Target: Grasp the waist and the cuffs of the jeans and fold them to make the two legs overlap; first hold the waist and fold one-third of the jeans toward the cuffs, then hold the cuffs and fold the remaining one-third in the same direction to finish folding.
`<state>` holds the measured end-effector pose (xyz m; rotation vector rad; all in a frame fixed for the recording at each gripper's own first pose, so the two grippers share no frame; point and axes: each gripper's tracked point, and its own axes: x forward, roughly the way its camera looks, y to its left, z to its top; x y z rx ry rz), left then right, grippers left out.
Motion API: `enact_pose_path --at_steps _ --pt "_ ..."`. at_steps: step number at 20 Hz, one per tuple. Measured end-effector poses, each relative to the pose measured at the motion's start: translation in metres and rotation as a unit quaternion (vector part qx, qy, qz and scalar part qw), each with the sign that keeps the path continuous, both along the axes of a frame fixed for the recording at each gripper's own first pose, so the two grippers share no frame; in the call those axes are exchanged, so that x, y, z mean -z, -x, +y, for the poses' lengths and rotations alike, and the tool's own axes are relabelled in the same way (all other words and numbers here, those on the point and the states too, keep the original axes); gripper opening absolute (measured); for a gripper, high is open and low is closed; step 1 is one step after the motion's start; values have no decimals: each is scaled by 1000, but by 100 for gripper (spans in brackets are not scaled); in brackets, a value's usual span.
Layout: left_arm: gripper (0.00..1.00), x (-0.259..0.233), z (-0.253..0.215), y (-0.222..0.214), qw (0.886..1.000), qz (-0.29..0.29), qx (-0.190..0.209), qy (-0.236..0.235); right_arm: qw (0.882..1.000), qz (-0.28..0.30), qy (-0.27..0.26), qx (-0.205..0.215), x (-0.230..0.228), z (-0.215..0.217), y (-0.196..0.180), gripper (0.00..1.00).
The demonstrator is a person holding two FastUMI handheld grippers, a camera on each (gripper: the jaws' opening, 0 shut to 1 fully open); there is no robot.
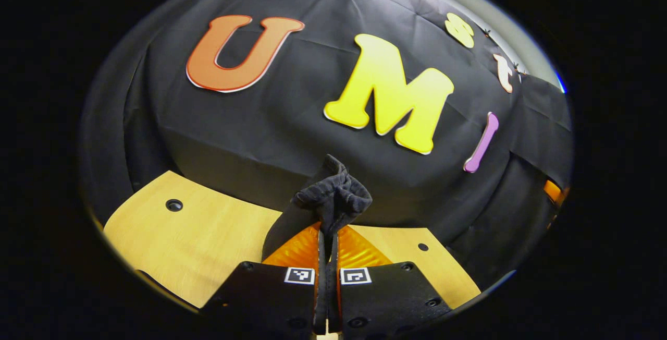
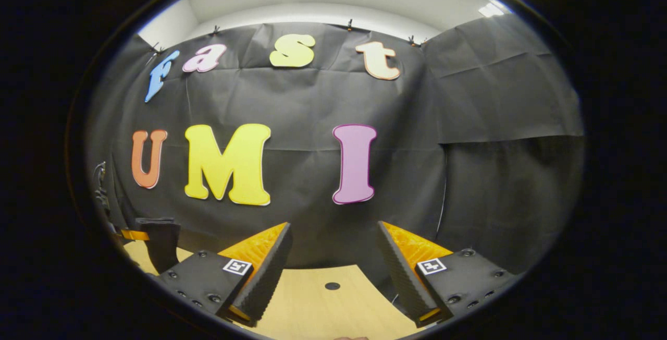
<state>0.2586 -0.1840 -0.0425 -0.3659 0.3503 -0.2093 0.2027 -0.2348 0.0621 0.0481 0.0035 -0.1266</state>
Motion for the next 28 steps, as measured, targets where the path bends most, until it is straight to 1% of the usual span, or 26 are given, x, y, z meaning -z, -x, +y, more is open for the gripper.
enact_pose_path --at_steps 1,2,3,5,6,7,8,10,11,13,15,16,17,18,20,21,22,23,24,25,26,28 --pt "4 4 -12 2 1000 0 12 -12 1000 0 4 2 1 -3 1 98" --pt "4 7 -24 3 1000 0 21 -24 1000 1 7 2 2 -6 2 98" --pt "4 12 -36 1 999 2 32 -34 1000 2 9 2 4 -8 3 100" --pt "4 27 -59 2 997 7 54 -58 1000 5 12 6 7 -15 6 99" --pt "4 37 -72 5 995 13 72 -71 1000 6 14 8 9 -19 9 99" --pt "4 50 -85 12 992 24 92 -84 1000 8 14 9 11 -22 13 97" --pt "5 65 -99 18 988 35 111 -100 1000 8 14 12 11 -25 15 98" --pt "5 93 -122 28 979 57 149 -130 1000 6 14 17 10 -33 18 99" --pt "5 109 -130 34 974 71 164 -142 1000 6 12 20 10 -37 20 97" --pt "5 143 -141 41 964 101 186 -159 1000 4 7 26 10 -44 24 99" --pt "5 170 -142 45 957 125 197 -171 999 3 1 33 12 -52 29 100" --pt "6 182 -141 45 955 141 199 -165 999 4 -2 36 13 -54 31 99" --pt "6 193 -140 46 954 163 200 -152 999 6 -4 39 15 -58 32 100" --pt "5 200 -137 43 954 178 196 -139 999 8 -5 42 17 -60 34 99" --pt "6 202 -132 33 957 191 187 -111 999 11 -8 45 19 -65 38 100" --pt "6 202 -131 28 957 195 188 -106 999 10 -8 48 19 -67 38 99" --pt "6 202 -129 23 956 197 190 -107 999 9 -10 50 19 -69 38 99" --pt "6 218 -142 46 954 199 199 -102 999 9 -14 50 18 -70 39 100" --pt "8 205 -139 33 953 202 206 -92 999 8 -18 50 17 -70 38 100" --pt "38 201 -149 37 951 207 219 -72 999 7 -20 49 17 -68 38 100" --pt "59 193 -155 38 952 200 224 -65 999 6 -20 48 16 -66 37 100" --pt "100 190 -155 37 955 179 219 -95 999 5 -16 44 15 -62 37 100"
